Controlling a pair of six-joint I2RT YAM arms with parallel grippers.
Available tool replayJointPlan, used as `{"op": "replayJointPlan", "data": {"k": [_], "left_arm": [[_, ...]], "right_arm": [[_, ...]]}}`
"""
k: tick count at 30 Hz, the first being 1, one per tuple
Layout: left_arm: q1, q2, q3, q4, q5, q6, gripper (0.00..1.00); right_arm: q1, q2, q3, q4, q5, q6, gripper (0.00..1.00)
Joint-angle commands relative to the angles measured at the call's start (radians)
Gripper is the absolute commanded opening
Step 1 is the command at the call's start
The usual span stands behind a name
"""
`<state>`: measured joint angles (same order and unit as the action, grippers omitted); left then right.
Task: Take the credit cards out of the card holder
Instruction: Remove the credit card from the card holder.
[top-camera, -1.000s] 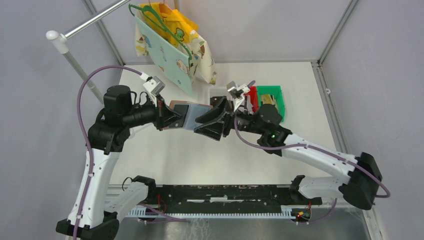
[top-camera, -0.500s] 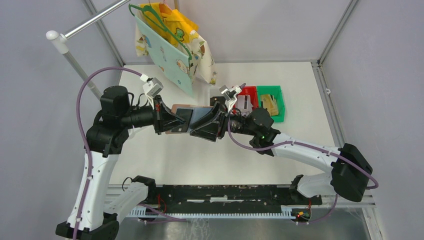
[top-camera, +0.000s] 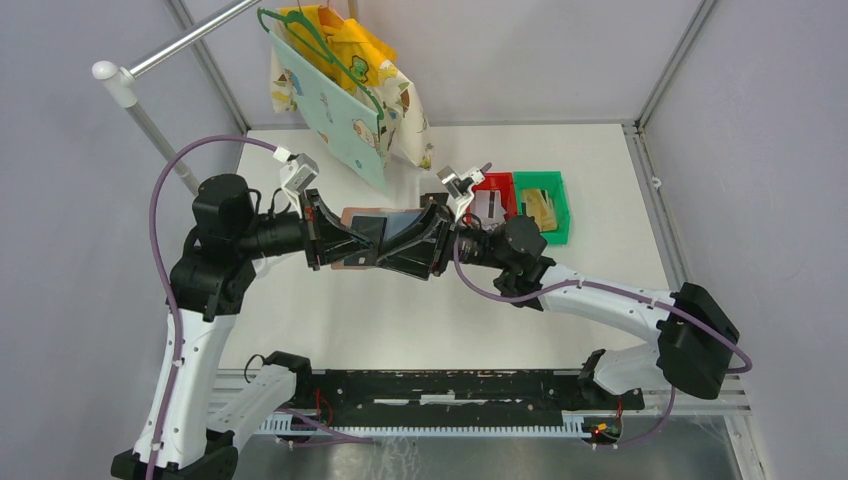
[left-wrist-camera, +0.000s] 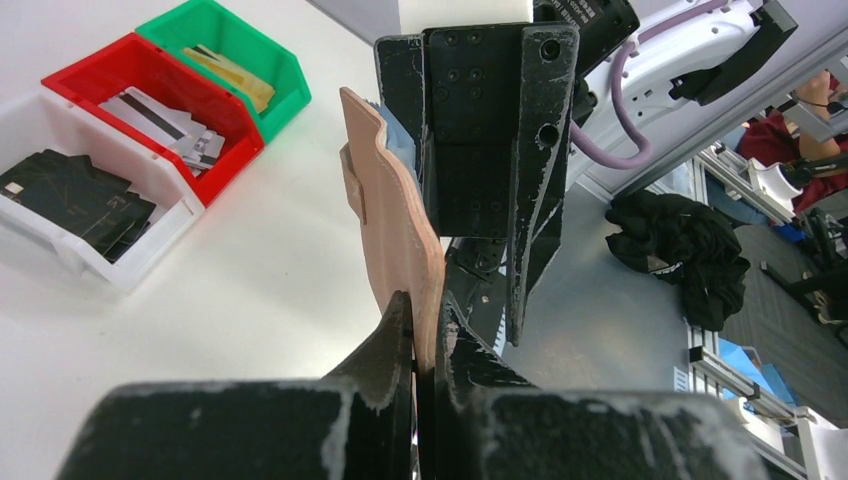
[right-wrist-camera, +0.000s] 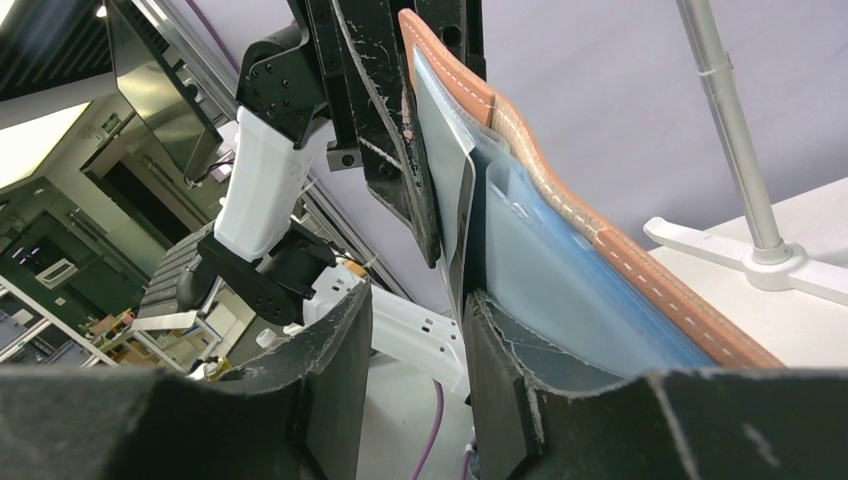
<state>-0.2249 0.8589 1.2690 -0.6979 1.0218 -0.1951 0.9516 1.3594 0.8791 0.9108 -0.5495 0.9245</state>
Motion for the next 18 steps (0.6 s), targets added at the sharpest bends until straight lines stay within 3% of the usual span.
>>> {"op": "replayJointPlan", "data": {"k": [1,5,12,18], "left_arm": [[-0.004,-0.026,-0.011,0.108,0.089,-0.110,0.02],[-0.004,-0.029,-0.019,0.124,0.096,-0.132,0.02],[-0.004,-0.033,-0.013,0.131,0.102,-0.139,0.06],[-0.004,-0.028,0.016,0.140,0.135,-0.154,0.07]], "right_arm": [[0.013,0.028,0.048,0.077,0.017,0.024,0.42],[0.022,0.032,0.038,0.109,0.036,0.030,0.35],[0.024,0.032,-0.004,0.220,0.040,0.067,0.00],[0.024,-0.014,-0.070,0.211,0.077,0.039,0.00]]}}
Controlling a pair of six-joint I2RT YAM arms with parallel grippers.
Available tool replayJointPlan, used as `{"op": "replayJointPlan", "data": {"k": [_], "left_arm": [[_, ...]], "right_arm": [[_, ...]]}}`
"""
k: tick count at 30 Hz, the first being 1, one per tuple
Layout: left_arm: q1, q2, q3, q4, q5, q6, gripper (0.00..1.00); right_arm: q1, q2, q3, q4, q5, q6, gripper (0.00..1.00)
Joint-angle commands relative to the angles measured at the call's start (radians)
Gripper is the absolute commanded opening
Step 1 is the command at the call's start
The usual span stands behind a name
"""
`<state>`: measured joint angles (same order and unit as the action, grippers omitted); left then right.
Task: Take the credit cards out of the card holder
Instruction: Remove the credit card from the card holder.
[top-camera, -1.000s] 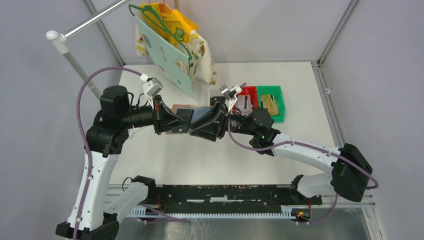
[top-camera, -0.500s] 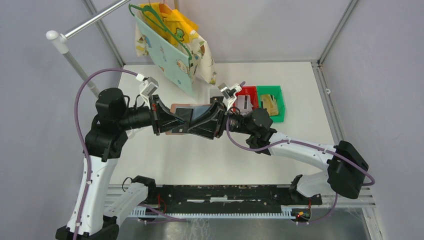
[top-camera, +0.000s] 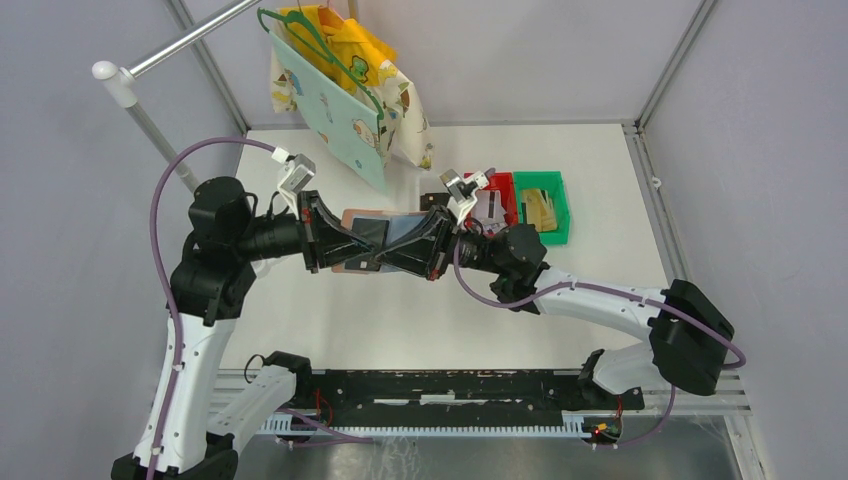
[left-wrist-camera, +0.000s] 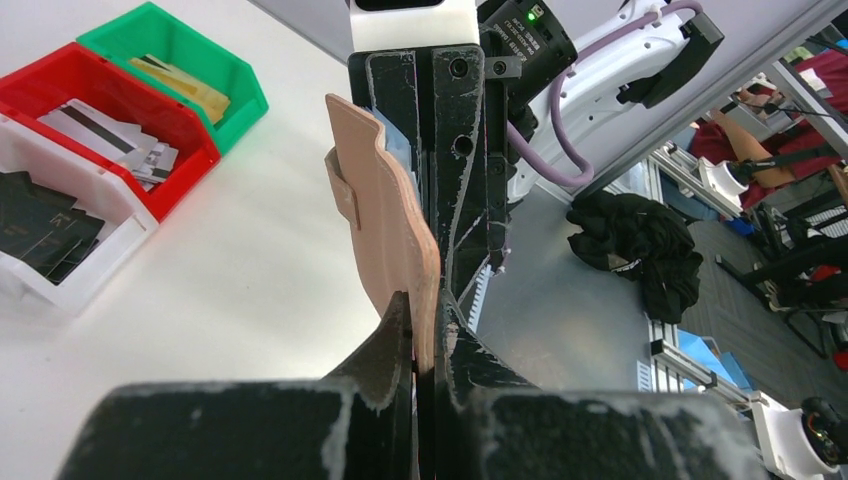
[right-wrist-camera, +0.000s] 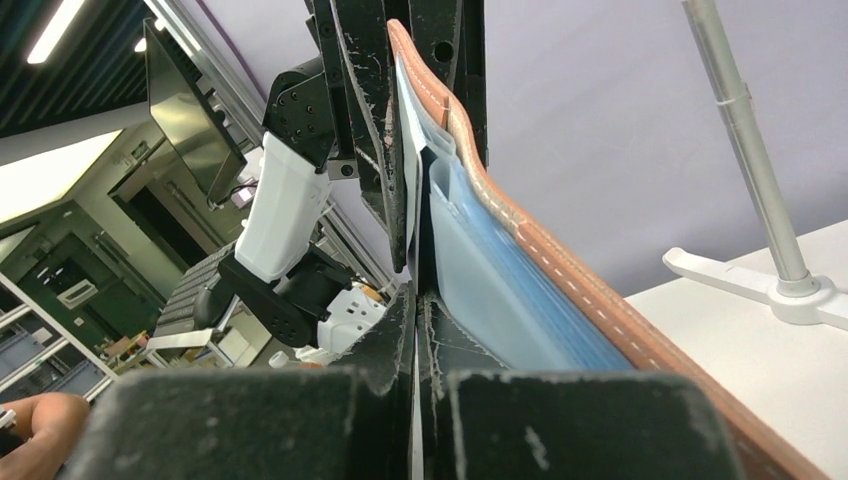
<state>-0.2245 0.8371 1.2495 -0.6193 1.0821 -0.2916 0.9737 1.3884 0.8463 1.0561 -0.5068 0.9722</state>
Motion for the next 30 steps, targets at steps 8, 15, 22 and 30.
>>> {"op": "replayJointPlan", "data": {"k": [8,15,22,30], "left_arm": [[-0.004,-0.002,0.063,0.093,0.075,-0.093,0.08],[-0.004,0.000,0.077,0.102,0.072,-0.105,0.12],[-0.004,-0.001,0.071,0.104,0.091,-0.111,0.19],[-0.004,-0.001,0.077,0.118,0.093,-0.117,0.02]], "right_arm": [[0.002,-0.086,-0.099,0.030,0.074,-0.044,0.00],[0.001,-0.107,-0.105,-0.019,0.072,-0.079,0.00],[0.002,-0.126,-0.108,-0.041,0.085,-0.095,0.00],[0.001,-0.119,-0.104,-0.051,0.079,-0.093,0.00]]}}
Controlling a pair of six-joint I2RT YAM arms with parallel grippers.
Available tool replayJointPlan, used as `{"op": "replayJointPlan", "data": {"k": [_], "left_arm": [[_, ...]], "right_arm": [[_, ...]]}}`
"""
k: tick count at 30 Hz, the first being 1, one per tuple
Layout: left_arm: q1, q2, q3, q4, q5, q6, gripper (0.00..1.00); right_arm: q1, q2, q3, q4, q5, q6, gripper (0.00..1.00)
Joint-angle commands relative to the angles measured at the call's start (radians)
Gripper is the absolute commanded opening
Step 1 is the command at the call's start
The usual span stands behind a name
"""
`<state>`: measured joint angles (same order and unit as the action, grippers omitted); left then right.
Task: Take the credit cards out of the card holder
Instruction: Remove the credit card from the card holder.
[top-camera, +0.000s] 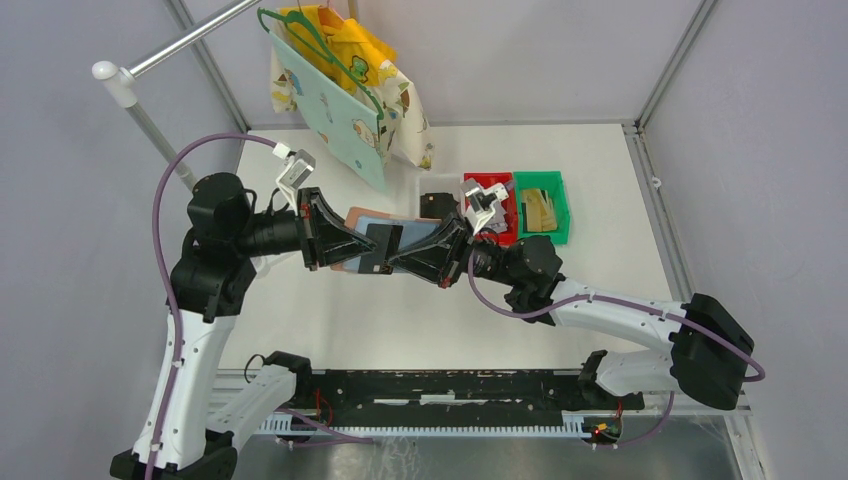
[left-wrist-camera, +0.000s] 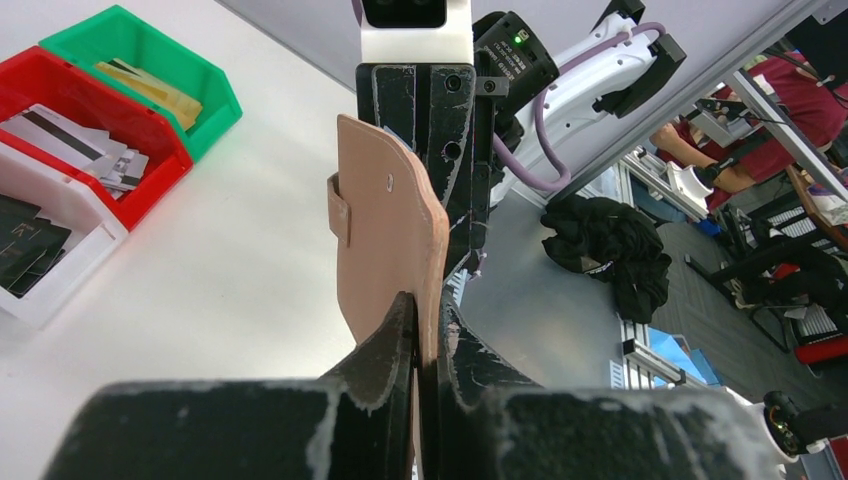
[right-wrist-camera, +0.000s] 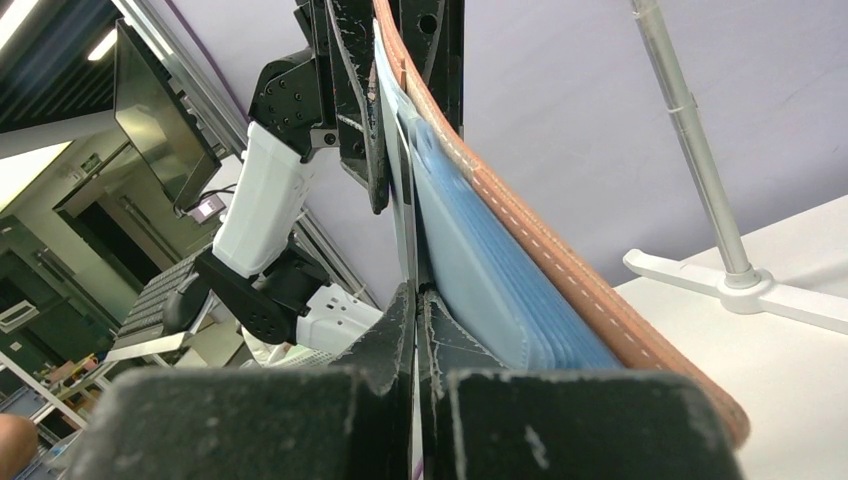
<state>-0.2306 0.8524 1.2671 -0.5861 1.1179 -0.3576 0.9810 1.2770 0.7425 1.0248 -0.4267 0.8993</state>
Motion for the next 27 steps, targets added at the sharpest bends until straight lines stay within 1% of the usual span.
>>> {"op": "replayJointPlan", "data": {"k": [1,2,3,4,6,8,9,11,13,15,19,21,22,24,27], "left_arm": [[0.002,-0.018,0.059,0.085,0.049,-0.048,0.02],[0.002,-0.020,0.058,0.085,0.045,-0.047,0.02],[0.002,-0.020,0.055,0.085,0.043,-0.044,0.02],[0.002,-0.022,0.052,0.085,0.041,-0.042,0.02],[0.003,-0.021,0.048,0.085,0.028,-0.038,0.02],[0.003,-0.022,0.048,0.083,0.012,-0.037,0.02],[0.003,-0.022,0.046,0.082,0.007,-0.036,0.02],[0.001,-0.022,0.046,0.077,0.001,-0.032,0.02],[0.002,-0.020,0.050,0.058,0.001,-0.019,0.02],[0.002,-0.021,0.053,0.040,0.001,-0.001,0.02],[0.002,-0.019,0.055,0.023,0.008,0.016,0.02],[0.002,-0.017,0.055,0.017,0.010,0.023,0.02],[0.002,-0.017,0.055,0.016,0.010,0.023,0.02],[0.002,-0.016,0.053,0.016,0.012,0.024,0.02],[0.001,-0.018,0.051,0.016,0.014,0.024,0.02]], "right_arm": [[-0.005,-0.006,-0.002,-0.013,-0.002,-0.014,0.00],[-0.005,-0.002,0.002,0.000,-0.006,-0.005,0.01],[-0.005,0.005,0.009,0.013,-0.012,0.007,0.09],[-0.005,0.013,0.020,0.025,-0.021,0.019,0.15],[-0.005,0.027,0.041,0.059,-0.032,0.041,0.24],[-0.002,0.045,0.062,0.084,-0.038,0.062,0.31],[-0.002,0.055,0.072,0.094,-0.042,0.068,0.32],[-0.003,0.068,0.083,0.108,-0.043,0.083,0.32],[-0.003,0.074,0.081,0.136,-0.043,0.100,0.28],[-0.002,0.074,0.073,0.163,-0.041,0.110,0.27],[-0.017,0.055,0.058,0.229,-0.046,0.133,0.34],[-0.026,0.047,0.066,0.231,-0.054,0.138,0.37],[-0.030,0.046,0.076,0.225,-0.058,0.137,0.37],[-0.033,0.045,0.094,0.203,-0.062,0.134,0.34],[-0.034,0.057,0.104,0.206,-0.066,0.143,0.23]]}}
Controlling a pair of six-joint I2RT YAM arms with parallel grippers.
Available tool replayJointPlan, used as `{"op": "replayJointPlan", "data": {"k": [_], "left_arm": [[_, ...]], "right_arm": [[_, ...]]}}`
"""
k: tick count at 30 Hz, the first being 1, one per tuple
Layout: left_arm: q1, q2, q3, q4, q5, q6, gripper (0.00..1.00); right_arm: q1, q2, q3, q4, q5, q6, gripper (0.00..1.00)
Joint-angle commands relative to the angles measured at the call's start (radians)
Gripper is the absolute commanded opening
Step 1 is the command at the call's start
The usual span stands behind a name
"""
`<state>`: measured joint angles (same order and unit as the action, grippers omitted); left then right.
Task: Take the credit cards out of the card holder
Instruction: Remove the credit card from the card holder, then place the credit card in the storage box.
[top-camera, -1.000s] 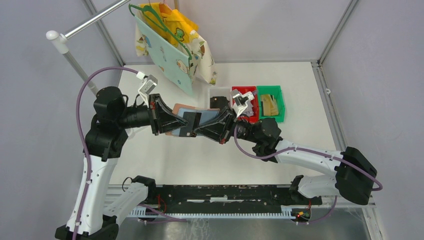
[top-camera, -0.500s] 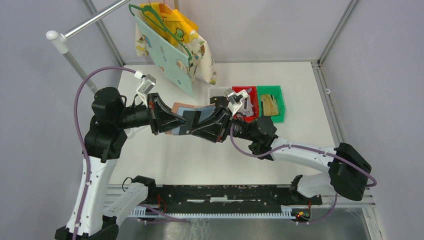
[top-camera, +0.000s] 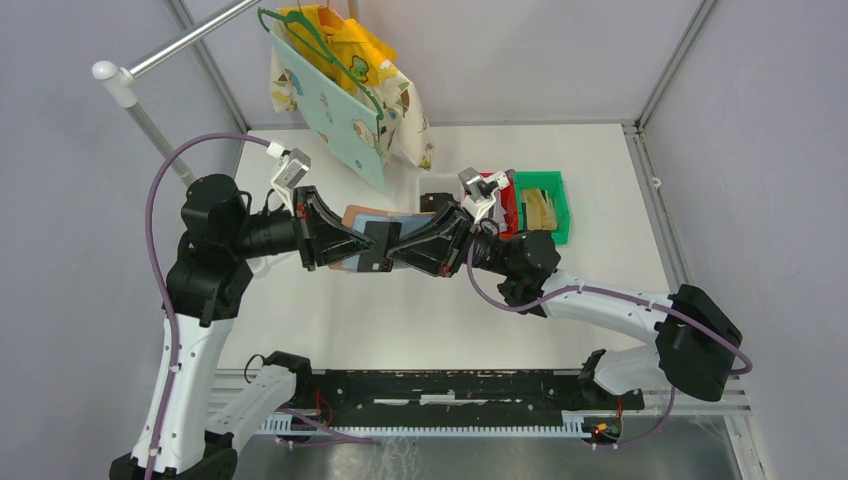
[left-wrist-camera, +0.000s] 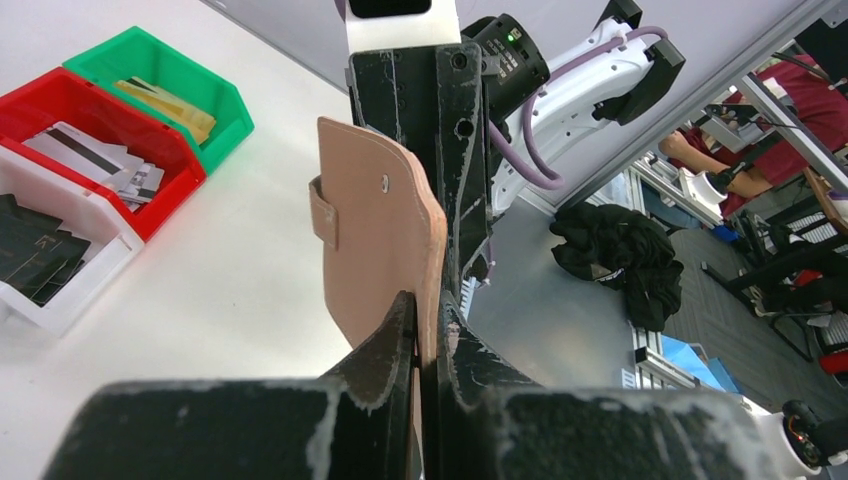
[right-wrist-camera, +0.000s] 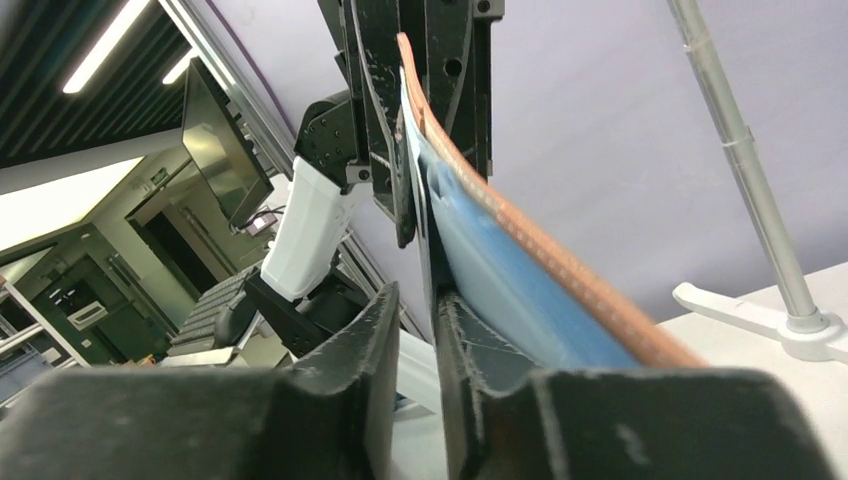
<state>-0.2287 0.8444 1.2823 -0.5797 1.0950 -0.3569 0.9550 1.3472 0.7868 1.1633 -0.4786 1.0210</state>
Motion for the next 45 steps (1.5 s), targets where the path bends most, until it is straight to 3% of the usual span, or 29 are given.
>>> {"op": "replayJointPlan", "data": {"k": [1,5,17,21,27,33,45], "left_arm": [[0.001,-0.010,0.035,0.009,0.037,0.024,0.02],[-0.001,-0.013,0.038,0.009,0.034,0.022,0.02],[0.000,0.001,0.060,0.007,0.009,0.030,0.02],[0.000,0.005,0.079,-0.015,0.005,0.062,0.02],[0.000,0.008,0.094,-0.012,0.017,0.072,0.02],[0.001,0.014,0.131,0.000,0.029,0.062,0.02],[0.000,-0.003,0.149,0.039,0.050,0.038,0.02]], "right_arm": [[-0.009,-0.010,0.060,0.076,-0.015,0.028,0.19],[-0.011,-0.009,0.034,0.108,-0.016,0.044,0.00],[-0.096,-0.137,-0.194,0.137,0.020,0.051,0.00],[-0.220,-0.242,-0.256,0.000,-0.035,0.047,0.00],[-0.478,-0.372,-0.254,-0.433,-0.075,-0.107,0.00],[-0.533,-0.192,-0.089,-0.823,-0.001,-0.397,0.00],[-0.459,0.334,0.312,-0.951,0.144,-0.462,0.00]]}}
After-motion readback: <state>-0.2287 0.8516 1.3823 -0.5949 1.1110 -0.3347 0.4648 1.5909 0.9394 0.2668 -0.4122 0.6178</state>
